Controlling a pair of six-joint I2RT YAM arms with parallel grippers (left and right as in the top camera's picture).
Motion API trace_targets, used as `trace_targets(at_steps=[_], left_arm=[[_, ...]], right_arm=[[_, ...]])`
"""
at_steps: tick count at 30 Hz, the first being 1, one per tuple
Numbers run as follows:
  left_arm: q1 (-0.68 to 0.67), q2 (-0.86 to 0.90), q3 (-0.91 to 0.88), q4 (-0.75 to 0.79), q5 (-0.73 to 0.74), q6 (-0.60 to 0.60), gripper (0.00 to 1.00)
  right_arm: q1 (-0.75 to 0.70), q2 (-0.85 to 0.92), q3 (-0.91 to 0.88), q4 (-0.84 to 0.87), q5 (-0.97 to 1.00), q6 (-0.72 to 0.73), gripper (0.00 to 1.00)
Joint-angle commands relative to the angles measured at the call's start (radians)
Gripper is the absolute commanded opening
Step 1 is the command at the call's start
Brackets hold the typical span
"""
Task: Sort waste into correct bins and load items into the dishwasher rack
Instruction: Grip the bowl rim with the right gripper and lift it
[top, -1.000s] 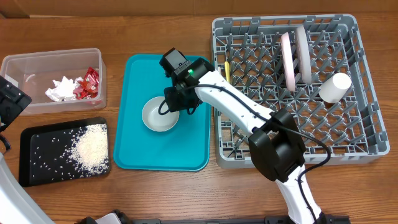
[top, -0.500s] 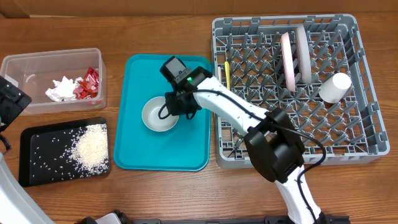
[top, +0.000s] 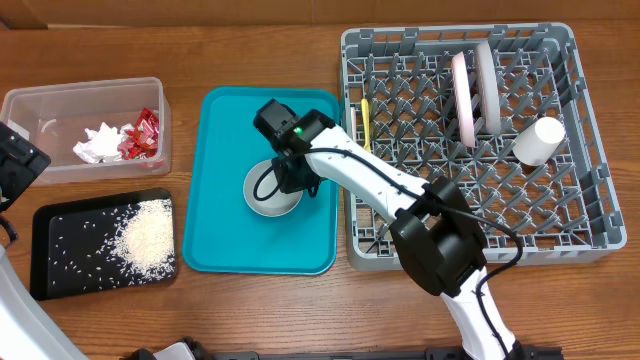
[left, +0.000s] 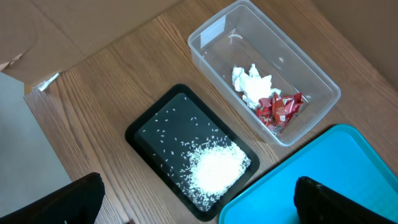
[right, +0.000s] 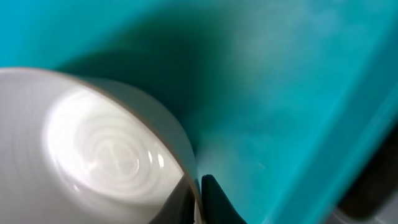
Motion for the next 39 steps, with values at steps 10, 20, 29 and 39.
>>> trace_targets(at_steps=[10, 20, 29, 39], left_arm=[[0.004, 0.000, 0.017, 0.002, -0.004, -0.008, 1.00], [0.004, 0.000, 0.017, 0.002, -0.004, -0.008, 1.00], [0.004, 0.000, 0.017, 0.002, -0.004, -0.008, 1.00], [0.004, 0.000, 0.017, 0.001, -0.004, -0.008, 1.00]], right_arm=[[0.110, -0.055, 0.315, -0.272, 0.243, -0.035, 0.17], [-0.026, -0.012, 0.029, -0.040, -0.072, -0.108, 0.38], [-0.064, -0.005, -0.021, 0.035, -0.222, -0.142, 0.31], [-0.065, -0.005, -0.073, 0.064, -0.175, -0.141, 0.04]])
